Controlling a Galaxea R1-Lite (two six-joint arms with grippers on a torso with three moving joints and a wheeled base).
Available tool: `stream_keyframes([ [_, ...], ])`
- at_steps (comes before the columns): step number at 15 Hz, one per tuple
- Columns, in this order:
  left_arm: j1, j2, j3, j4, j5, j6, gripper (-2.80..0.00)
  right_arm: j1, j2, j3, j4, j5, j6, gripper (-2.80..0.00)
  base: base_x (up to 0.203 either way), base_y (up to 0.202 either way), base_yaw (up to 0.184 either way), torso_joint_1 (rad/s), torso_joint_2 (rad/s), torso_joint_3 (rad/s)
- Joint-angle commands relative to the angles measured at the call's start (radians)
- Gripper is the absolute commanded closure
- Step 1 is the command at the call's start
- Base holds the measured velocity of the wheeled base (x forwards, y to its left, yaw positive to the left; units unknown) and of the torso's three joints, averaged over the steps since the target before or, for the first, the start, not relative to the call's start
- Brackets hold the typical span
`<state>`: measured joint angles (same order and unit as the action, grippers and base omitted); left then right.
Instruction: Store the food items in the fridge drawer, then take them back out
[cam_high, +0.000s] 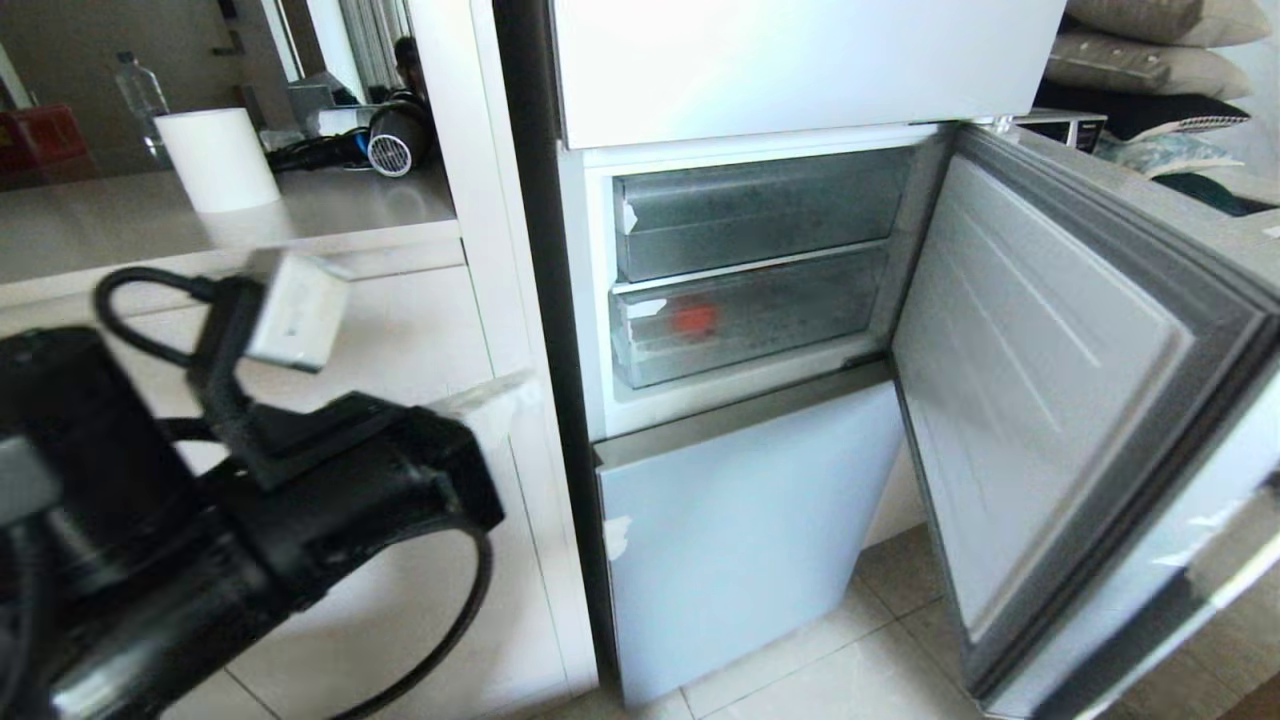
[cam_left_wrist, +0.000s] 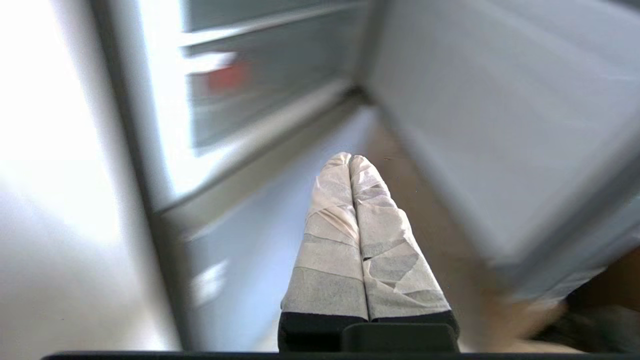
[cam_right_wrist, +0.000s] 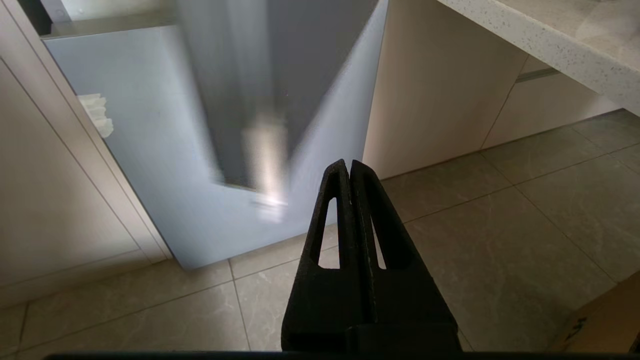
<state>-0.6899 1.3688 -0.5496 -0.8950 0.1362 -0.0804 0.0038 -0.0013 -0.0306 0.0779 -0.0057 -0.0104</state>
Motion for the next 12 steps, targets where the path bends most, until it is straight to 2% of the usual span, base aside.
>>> stream_keyframes([
  [1,0.063,-0.197,0.101,0.006,0.032,0.013,0.00,0.001,0.001,0.000,0.000,0.000,0.000,0.00,0.000,0.000,0.000,0.000,0.00,0.000],
  [4,0.346,-0.482,0.261,0.113,0.062,0.043,0.00,0.001,0.001,0.000,0.000,0.000,0.000,0.00,0.000,0.000,0.000,0.000,0.00,0.000],
  [5,0.399,-0.587,0.318,0.175,0.066,0.049,0.00,0.001,0.000,0.000,0.000,0.000,0.000,0.00,0.000,0.000,0.000,0.000,0.00,0.000],
  [7,0.451,-0.815,0.417,0.344,0.044,0.073,0.00,-0.001,0.001,0.000,0.000,0.000,0.000,0.00,0.000,0.000,0.000,0.000,0.00,0.000],
  [9,0.479,-1.020,0.468,0.570,0.000,0.088,0.00,0.001,0.000,0.000,0.000,0.000,0.001,0.00,0.000,0.000,0.000,0.000,0.00,0.000],
  [12,0.529,-1.089,0.489,0.932,-0.018,0.071,0.00,0.001,0.000,0.000,0.000,0.000,0.001,0.00,0.000,0.000,0.000,0.000,0.00,0.000],
])
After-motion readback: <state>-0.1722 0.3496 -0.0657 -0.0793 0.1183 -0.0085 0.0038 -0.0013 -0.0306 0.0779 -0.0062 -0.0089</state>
